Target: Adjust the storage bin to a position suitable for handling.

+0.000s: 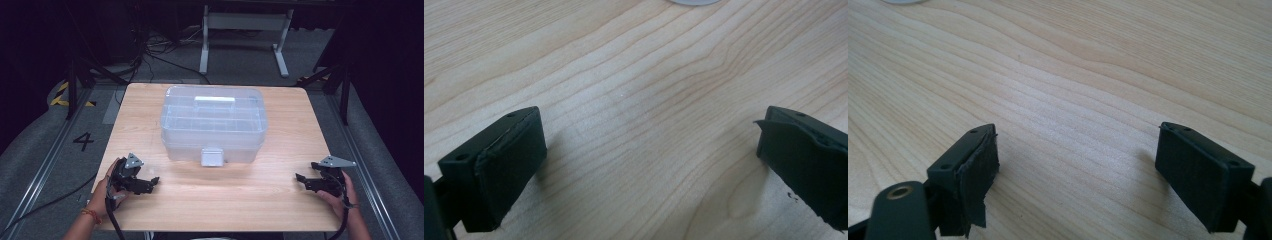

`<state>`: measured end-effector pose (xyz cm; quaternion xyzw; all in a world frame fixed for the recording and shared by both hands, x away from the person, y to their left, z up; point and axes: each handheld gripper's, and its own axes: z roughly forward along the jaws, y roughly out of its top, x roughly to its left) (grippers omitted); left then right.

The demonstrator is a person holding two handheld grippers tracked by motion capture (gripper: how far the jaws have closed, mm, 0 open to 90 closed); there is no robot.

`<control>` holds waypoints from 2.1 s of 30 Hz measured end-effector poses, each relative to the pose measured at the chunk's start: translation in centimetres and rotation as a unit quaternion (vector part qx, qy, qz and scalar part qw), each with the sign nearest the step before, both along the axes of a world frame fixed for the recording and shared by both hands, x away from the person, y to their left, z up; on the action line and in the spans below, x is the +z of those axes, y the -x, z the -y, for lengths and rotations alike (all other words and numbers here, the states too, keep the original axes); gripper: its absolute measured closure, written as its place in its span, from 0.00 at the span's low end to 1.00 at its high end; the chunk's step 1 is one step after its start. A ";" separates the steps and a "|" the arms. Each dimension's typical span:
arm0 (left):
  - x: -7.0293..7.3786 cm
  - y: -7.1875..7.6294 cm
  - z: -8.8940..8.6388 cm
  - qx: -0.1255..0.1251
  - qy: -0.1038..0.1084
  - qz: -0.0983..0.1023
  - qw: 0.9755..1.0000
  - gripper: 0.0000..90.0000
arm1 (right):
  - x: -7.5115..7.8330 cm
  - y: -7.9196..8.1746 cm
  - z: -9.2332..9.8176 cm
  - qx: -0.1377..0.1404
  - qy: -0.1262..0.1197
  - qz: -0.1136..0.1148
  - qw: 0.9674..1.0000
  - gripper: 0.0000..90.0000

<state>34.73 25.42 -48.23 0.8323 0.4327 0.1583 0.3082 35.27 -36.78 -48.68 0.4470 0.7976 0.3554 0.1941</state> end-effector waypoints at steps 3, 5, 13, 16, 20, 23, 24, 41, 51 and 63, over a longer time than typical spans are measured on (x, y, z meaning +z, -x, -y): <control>0.0 0.0 0.0 0.002 0.001 0.001 1.000 0.00 | 0.0 0.0 0.0 0.000 0.000 0.000 1.000 0.20; 0.0 0.1 0.0 0.006 0.002 0.003 1.000 0.00 | 0.0 0.0 0.0 0.000 0.000 0.000 1.000 0.20; -0.1 0.4 -0.2 0.017 0.007 0.005 1.000 0.00 | 0.0 -0.1 -0.1 -0.003 0.000 0.000 1.000 0.20; -0.1 0.5 -0.3 0.007 0.002 0.004 1.000 0.00 | 0.1 -0.1 0.0 0.000 0.002 -0.003 1.000 0.20; 0.0 0.9 -0.8 -0.031 -0.001 0.006 1.000 0.00 | 0.3 -0.5 0.4 0.012 0.013 -0.018 1.000 0.16; 0.0 1.1 -0.9 -0.039 0.000 0.004 0.999 0.00 | 0.5 -0.7 0.6 0.014 0.018 -0.026 0.999 0.16; 0.0 1.1 -0.9 -0.039 0.001 0.002 0.999 0.00 | 0.5 -0.7 0.6 0.013 0.017 -0.026 0.999 0.17; 0.0 0.9 -1.3 -0.057 0.002 0.003 0.998 0.00 | 4.2 -0.9 -0.7 0.041 -0.001 0.016 0.999 0.28; 0.0 0.9 -1.3 -0.058 0.000 0.004 0.998 0.01 | 6.8 -1.3 -1.8 0.059 -0.010 0.051 0.997 0.29; 0.0 0.9 -1.3 -0.058 0.000 0.004 0.998 0.01 | 8.6 -1.6 -3.3 0.081 -0.004 0.072 0.994 0.30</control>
